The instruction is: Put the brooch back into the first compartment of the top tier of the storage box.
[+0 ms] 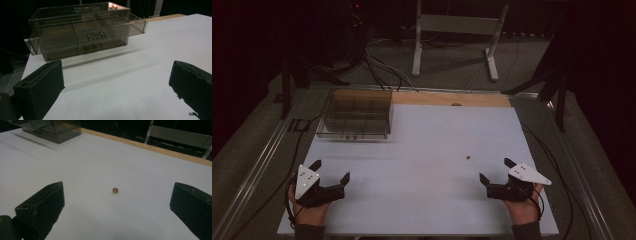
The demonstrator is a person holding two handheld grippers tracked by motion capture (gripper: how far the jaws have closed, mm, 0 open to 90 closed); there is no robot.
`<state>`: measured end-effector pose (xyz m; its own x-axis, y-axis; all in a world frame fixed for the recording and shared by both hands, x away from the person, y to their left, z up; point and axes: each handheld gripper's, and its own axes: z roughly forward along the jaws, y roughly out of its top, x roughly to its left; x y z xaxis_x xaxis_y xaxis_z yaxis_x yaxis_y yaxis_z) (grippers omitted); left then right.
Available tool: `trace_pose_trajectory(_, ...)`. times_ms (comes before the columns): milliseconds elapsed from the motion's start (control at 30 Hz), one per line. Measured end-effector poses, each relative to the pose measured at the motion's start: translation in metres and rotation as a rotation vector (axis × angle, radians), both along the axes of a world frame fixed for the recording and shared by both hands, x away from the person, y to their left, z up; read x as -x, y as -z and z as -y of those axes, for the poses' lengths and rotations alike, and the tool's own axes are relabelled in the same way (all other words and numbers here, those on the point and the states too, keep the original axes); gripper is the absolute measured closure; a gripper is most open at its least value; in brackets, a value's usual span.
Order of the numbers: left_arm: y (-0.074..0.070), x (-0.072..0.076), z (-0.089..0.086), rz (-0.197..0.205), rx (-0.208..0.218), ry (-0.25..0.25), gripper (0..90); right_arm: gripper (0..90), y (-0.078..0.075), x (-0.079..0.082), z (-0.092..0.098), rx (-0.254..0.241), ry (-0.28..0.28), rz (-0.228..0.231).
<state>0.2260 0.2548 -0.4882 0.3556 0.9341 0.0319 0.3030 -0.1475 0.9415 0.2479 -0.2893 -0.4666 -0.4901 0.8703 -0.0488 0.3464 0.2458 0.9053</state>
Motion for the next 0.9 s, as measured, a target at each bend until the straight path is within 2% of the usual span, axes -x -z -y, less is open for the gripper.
trace_pose_trajectory(200, 0.002, 0.0, 0.002, 0.005, -0.005, 0.0, 0.5, 0.0, -0.005, -0.012, -0.009, 0.011, 0.006, -0.015)
trace_pose_trajectory(233, 0.002, 0.0, 0.003, 0.008, -0.013, -0.002, 0.5, 0.0, -0.007, -0.019, -0.012, 0.02, 0.026, -0.047)
trace_pose_trajectory(267, 0.002, 0.0, 0.003, 0.008, -0.013, -0.002, 0.5, 0.0, -0.007, -0.019, -0.012, 0.02, 0.026, -0.047)
trace_pose_trajectory(333, 0.003, 0.0, 0.003, 0.007, -0.015, -0.004, 0.5, 0.0, -0.007, -0.029, -0.015, -0.004, 0.046, -0.08)
trace_pose_trajectory(433, 0.003, 0.0, 0.002, 0.015, -0.005, -0.011, 0.7, 0.0, -0.007, -0.038, -0.02, -0.001, 0.057, -0.1)
trace_pose_trajectory(733, 0.004, 0.0, 0.001, 0.02, 0.002, -0.015, 1.1, 0.0, -0.006, -0.058, -0.03, 0.037, 0.046, -0.142)
trace_pose_trajectory(900, 0.006, -0.002, 0.004, 0.012, -0.004, -0.011, 1.1, 0.0, -0.003, -0.07, -0.034, 0.052, 0.05, -0.204)
